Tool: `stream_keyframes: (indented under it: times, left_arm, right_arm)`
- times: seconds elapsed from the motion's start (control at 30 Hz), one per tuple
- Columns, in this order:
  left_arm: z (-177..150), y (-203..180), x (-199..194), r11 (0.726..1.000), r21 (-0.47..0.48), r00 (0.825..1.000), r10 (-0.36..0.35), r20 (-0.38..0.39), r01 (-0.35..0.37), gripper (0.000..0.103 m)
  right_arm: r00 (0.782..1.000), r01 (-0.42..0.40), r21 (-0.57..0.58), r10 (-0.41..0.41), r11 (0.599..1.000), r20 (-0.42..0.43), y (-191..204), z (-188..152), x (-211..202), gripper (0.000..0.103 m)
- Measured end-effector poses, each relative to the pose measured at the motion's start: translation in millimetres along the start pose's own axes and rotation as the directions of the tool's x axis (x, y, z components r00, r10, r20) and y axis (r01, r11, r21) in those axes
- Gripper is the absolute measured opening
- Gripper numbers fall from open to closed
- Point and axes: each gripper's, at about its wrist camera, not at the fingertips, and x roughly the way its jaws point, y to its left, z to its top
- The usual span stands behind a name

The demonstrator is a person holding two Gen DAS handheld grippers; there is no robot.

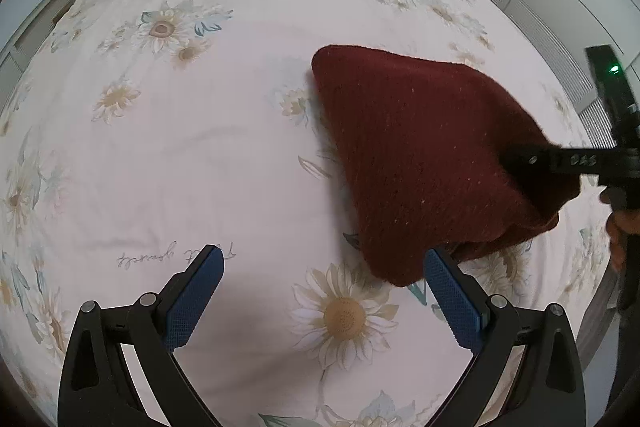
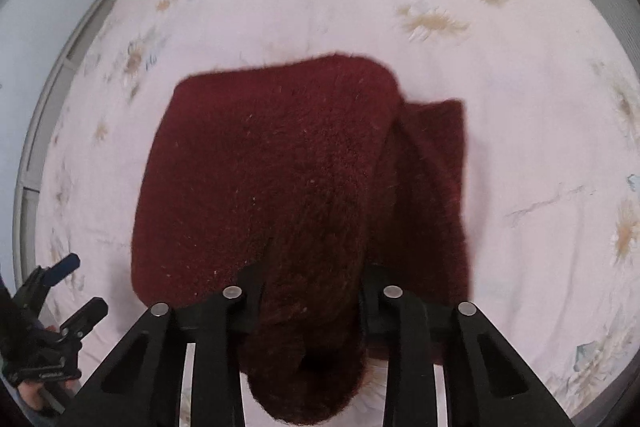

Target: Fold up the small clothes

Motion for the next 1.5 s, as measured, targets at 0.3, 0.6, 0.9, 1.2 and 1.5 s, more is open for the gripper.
stream_keyframes:
  times: [0.3,0.6,0.9,1.2,1.5]
  left_arm:
    - [2,-4,-1,1.000,0.008,1.000,-0.006,0.007,0.006,0.098]
    - [2,-23,11,0.999,0.029,1.000,-0.023,-0.007,0.023,0.099]
    - [23,-35,19,0.999,0.039,0.999,-0.031,-0.013,0.031,0.102]
    - [78,-61,32,0.998,0.045,0.999,-0.033,0.025,0.032,0.102]
    - [87,-84,85,0.999,0.036,0.997,-0.014,-0.082,0.017,0.102]
  right_arm:
    - [0.996,0.077,-0.011,-0.077,0.997,0.051,-34,-14,-34,0.028]
    - [0.999,0.040,0.077,-0.041,0.996,0.015,-67,-45,5,0.059]
    - [0.994,0.075,0.055,-0.080,0.996,0.077,-61,-31,-36,0.083]
    - [0.987,0.131,-0.006,-0.130,0.991,0.096,-32,-6,-34,0.103]
    - [0.994,0.111,0.049,-0.112,0.993,0.016,-51,-16,21,0.103]
